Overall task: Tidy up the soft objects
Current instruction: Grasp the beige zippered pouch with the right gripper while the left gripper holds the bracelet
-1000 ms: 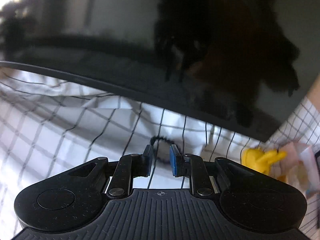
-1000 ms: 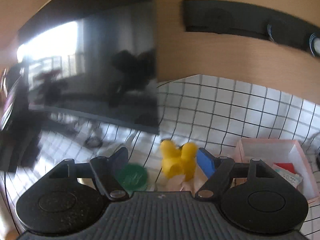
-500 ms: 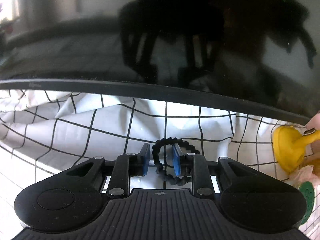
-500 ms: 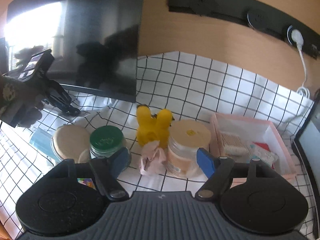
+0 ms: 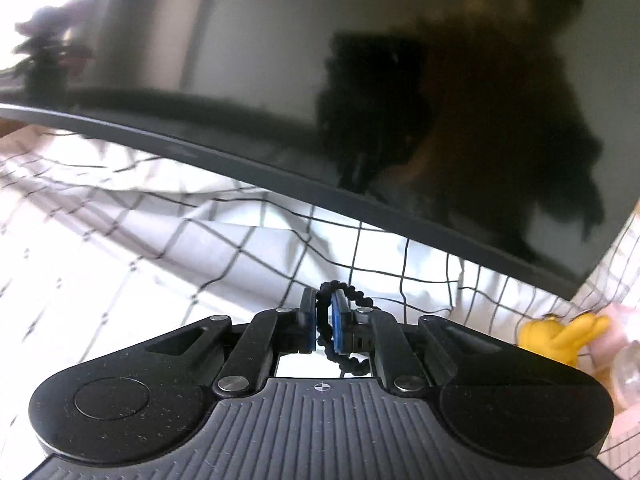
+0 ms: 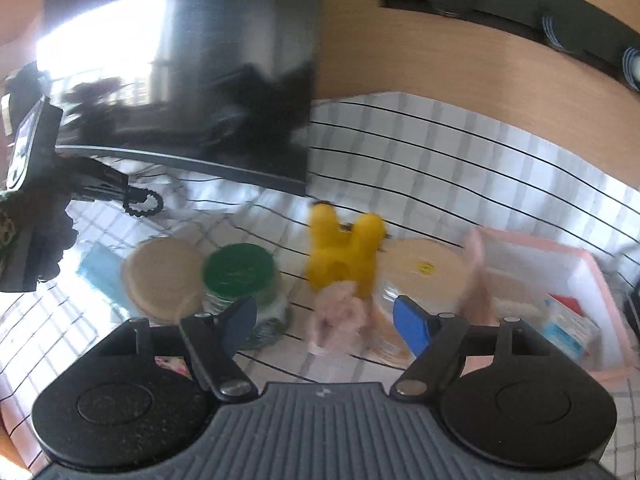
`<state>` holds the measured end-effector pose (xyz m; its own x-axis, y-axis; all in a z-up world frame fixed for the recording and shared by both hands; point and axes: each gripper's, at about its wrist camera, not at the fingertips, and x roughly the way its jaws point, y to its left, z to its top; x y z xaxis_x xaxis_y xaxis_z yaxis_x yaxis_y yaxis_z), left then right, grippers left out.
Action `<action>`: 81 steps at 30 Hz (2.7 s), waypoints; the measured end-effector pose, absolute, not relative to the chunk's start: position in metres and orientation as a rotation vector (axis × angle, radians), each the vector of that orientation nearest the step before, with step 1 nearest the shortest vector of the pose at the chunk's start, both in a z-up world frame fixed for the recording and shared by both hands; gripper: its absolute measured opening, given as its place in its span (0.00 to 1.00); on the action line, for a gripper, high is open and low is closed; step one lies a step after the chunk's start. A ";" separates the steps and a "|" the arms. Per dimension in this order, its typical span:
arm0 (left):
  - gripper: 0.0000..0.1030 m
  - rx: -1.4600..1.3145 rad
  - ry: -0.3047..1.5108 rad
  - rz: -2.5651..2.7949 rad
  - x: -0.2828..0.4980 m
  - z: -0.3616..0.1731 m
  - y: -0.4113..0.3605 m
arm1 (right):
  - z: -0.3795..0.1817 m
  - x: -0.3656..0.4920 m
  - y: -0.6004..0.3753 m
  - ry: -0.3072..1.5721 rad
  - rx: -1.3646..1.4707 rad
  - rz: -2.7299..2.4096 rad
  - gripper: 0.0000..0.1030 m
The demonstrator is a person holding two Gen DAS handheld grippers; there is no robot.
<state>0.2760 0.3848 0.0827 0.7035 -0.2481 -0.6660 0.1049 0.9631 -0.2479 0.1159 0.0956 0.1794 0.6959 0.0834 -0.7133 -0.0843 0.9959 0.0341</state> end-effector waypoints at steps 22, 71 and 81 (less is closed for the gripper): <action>0.10 -0.440 0.658 -0.012 0.101 0.118 0.513 | 0.115 0.154 0.302 0.667 -0.606 0.520 0.68; 0.10 -0.539 0.790 -0.105 0.105 0.085 0.510 | 0.049 0.174 0.316 0.652 -0.741 0.123 0.57; 0.10 -0.541 0.781 -0.147 0.116 0.085 0.496 | 0.133 0.174 0.253 0.740 -0.158 0.264 0.37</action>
